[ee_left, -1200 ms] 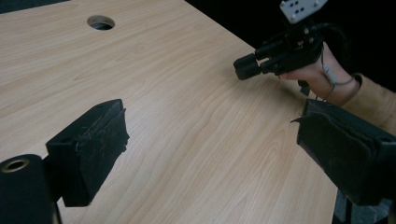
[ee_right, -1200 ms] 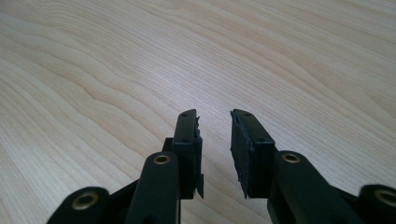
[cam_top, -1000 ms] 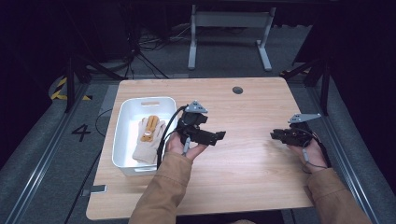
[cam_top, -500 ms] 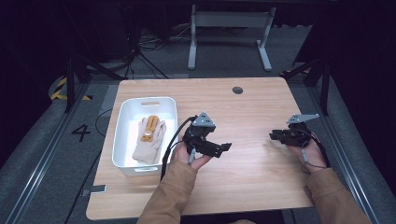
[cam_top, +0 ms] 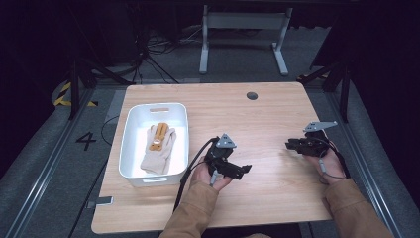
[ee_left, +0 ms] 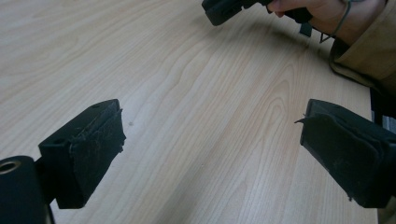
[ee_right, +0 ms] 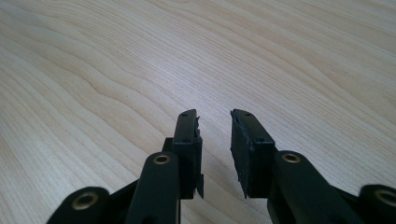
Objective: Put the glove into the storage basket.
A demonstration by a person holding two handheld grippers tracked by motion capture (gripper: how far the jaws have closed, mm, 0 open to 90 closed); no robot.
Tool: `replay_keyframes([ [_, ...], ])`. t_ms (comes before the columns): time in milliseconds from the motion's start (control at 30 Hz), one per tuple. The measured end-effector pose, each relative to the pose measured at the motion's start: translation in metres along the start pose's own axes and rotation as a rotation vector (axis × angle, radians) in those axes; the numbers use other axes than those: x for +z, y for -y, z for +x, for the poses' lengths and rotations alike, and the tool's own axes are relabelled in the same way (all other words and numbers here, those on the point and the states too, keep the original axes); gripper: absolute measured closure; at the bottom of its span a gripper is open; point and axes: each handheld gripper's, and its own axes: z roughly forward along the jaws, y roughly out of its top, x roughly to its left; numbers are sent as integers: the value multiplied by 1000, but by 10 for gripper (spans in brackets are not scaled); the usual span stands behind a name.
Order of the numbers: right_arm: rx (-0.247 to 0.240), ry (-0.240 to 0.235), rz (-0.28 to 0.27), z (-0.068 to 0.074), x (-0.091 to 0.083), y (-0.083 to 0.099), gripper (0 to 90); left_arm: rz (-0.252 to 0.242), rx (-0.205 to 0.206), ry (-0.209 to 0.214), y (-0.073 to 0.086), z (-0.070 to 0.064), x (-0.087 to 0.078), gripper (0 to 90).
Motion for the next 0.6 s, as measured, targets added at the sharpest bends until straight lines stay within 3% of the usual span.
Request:
replay_keyframes([
  [333, -2, 2, 12, 0, 2, 1, 720, 56, -6, -54, 18, 3, 20, 58],
  [600, -7, -2, 10, 1, 2, 1, 713, 51, -20, -91, 26, 7, 21, 42],
])
